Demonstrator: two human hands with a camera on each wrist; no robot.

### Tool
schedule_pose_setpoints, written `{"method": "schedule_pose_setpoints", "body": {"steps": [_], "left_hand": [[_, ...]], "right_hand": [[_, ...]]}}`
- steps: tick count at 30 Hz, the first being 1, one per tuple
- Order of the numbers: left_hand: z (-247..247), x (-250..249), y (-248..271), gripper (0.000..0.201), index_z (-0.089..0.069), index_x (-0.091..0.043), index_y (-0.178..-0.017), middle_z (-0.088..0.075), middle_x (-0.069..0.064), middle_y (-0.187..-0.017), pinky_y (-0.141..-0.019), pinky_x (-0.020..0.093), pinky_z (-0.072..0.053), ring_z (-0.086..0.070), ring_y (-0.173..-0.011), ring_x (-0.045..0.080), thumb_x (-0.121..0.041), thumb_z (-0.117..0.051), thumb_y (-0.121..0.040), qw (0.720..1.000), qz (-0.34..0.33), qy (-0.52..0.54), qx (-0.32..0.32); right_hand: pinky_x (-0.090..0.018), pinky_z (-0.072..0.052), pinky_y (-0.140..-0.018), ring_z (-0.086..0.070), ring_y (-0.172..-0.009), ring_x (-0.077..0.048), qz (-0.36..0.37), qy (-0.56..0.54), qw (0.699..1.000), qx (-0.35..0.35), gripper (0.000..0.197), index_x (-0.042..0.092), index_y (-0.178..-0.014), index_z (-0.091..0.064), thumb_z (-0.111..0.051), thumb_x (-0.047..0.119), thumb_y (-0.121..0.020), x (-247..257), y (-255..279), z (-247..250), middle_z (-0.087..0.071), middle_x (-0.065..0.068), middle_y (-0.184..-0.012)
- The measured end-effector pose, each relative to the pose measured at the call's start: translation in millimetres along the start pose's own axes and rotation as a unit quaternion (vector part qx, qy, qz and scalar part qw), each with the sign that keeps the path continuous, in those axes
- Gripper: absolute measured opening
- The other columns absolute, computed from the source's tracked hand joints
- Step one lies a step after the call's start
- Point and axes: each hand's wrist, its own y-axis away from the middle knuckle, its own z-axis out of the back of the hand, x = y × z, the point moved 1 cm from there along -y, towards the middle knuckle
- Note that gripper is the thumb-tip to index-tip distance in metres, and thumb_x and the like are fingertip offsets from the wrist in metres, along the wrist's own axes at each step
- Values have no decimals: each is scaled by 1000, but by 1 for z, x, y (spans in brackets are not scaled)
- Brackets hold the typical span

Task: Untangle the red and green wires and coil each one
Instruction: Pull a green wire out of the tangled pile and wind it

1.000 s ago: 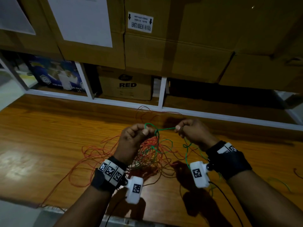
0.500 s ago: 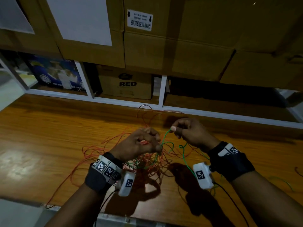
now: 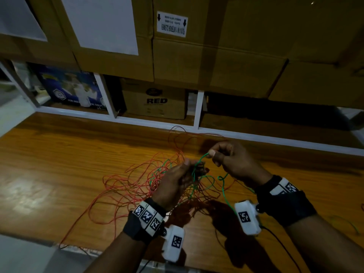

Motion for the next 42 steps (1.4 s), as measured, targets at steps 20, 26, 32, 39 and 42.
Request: {"method": "schedule_pose_setpoints", "body": {"steps": [20, 26, 32, 39, 42], "left_hand": [[-5, -31, -22, 37, -72, -1, -98, -60, 7, -70, -54, 25, -47, -56, -56, 17, -29, -50, -106, 996, -32, -32, -80], [-6, -35, -20, 38, -70, 0, -96, -57, 9, -69, -57, 28, -48, -56, -60, 22, -29, -48, -106, 999, -26, -5, -41], [20, -33, -17, 39, -70, -3, -91, -37, -1, -56, -47, 24, -21, -29, -44, 12, -32, -50, -107, 990, -18, -61, -128], [36, -33, -19, 35, -68, -3, -75, -35, -7, -45, -44, 22, -18, -22, -35, 10, -24, -60, -102, 963, 26, -196, -184], [35, -35, -26, 33, -66, -4, -70, -52, 1, -58, -42, 22, -18, -22, -34, 12, -16, -60, -100, 955, 71, -198, -209]], "right_hand": [[-37, -55, -81, -70, -95, -9, -90, -34, 995, 33, 43, 11, -98, -75, -57, 50, -99, -41, 48, -36, -77, -3, -99], [-17, -47, -61, -61, -81, -13, -109, -214, 969, 52, 34, 0, -94, -73, -63, 31, -101, -29, 30, -58, -70, 0, -81], [-27, -42, -55, -54, -53, -9, -89, -182, 978, -38, 21, 10, -74, -75, -82, 26, -86, -24, 31, -42, -69, 0, -65], [-28, -45, -47, -58, -59, -12, 261, 234, 919, -179, 7, 17, -88, -79, -77, 23, -88, -23, 59, 0, -65, 6, -74], [-30, -36, -45, -49, -56, -22, 384, 357, 833, -175, 12, 11, -89, -77, -68, 17, -94, -30, 68, 0, -57, -2, -70]]}}
